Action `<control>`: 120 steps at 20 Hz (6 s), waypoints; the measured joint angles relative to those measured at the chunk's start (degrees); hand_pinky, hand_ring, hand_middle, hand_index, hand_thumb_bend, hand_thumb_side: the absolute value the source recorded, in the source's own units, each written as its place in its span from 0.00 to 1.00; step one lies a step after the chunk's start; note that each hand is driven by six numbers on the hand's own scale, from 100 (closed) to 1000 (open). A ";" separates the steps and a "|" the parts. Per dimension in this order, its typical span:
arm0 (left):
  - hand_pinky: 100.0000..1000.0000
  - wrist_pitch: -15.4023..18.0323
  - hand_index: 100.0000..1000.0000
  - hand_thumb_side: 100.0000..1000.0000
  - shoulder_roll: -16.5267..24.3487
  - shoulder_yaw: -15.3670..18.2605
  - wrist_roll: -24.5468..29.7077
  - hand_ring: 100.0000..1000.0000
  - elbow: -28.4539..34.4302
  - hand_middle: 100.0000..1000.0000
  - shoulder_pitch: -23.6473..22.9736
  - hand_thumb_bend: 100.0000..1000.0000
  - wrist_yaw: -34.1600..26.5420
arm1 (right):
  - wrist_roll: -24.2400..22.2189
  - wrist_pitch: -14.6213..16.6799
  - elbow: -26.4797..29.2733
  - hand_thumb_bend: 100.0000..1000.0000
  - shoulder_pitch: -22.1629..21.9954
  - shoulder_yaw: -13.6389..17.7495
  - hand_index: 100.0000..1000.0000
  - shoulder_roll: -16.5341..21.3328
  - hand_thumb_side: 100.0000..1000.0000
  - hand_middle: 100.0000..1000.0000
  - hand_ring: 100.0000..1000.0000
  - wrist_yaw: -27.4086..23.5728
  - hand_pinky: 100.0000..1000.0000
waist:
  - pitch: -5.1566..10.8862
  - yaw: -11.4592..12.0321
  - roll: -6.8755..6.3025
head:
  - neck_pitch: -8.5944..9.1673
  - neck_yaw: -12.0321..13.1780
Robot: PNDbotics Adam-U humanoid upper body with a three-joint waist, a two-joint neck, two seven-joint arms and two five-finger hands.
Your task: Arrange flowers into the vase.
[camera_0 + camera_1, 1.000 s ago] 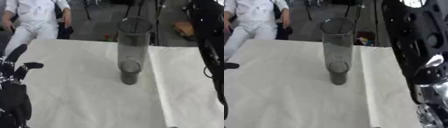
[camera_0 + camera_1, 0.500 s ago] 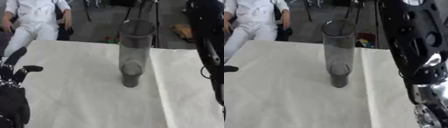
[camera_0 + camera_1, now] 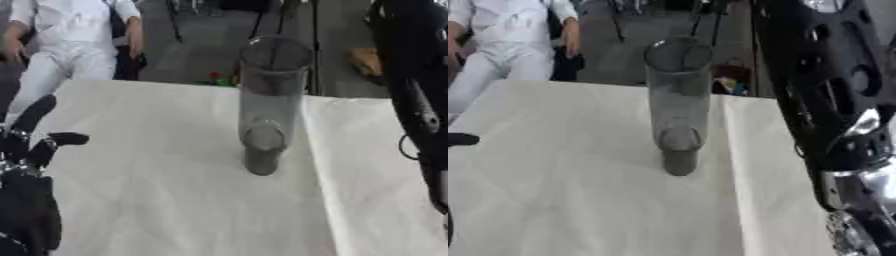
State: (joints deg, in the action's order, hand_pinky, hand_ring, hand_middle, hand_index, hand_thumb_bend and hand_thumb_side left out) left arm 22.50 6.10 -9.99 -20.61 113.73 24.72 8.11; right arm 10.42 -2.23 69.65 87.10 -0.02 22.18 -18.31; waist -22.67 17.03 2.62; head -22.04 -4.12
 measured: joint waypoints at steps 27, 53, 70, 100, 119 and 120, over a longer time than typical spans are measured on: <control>0.53 -0.20 0.93 0.98 0.09 -0.01 0.15 0.84 0.00 0.92 -0.32 0.36 -0.12 | -0.97 -2.09 1.92 0.38 -1.01 -1.52 0.00 4.42 0.34 0.00 0.00 -4.03 0.00 | -0.36 -0.70 0.47 | 0.02 0.53; 0.54 -0.41 0.93 0.98 0.53 -0.01 0.45 0.84 0.00 0.92 -0.47 0.37 -0.08 | 0.02 -5.70 0.18 0.37 0.15 -1.87 0.00 3.57 0.27 0.00 0.00 -9.19 0.00 | 1.45 -0.04 2.15 | 0.18 0.53; 0.54 -0.36 0.93 0.97 0.52 -0.01 0.59 0.84 0.00 0.92 -0.41 0.37 -0.07 | 0.85 -10.22 2.45 0.35 -1.52 -2.62 0.00 1.25 0.26 0.00 0.00 -9.57 0.00 | 2.22 -0.13 2.49 | -0.30 1.24; 0.54 -0.25 0.93 0.98 -0.07 -0.02 0.70 0.84 0.00 0.92 0.08 0.37 -0.07 | -2.59 -13.63 4.77 0.36 -6.50 -2.90 0.00 -1.61 0.21 0.00 0.00 -9.19 0.00 | 1.60 -0.04 2.08 | -0.55 1.51; 0.54 -0.25 0.93 0.99 -0.58 -0.03 0.71 0.84 0.00 0.92 0.47 0.35 -0.35 | -5.82 -14.72 5.77 0.37 -8.79 -3.23 0.00 -2.73 0.26 0.00 0.00 -8.45 0.00 | 0.35 0.33 1.43 | -0.01 1.45; 0.54 -0.25 0.93 0.99 -0.58 -0.03 0.71 0.84 0.00 0.92 0.48 0.35 -0.37 | -6.18 -14.66 5.77 0.37 -8.98 -3.24 0.00 -2.73 0.27 0.00 0.00 -8.32 0.00 | 0.29 0.33 1.43 | 0.00 1.45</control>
State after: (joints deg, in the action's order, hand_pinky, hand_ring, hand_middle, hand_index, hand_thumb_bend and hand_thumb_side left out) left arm 22.26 5.52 -10.02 -19.91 113.73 25.20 7.74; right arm 4.25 -16.88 75.42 78.13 -3.26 19.45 -26.63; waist -22.39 17.37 4.04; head -22.04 -2.67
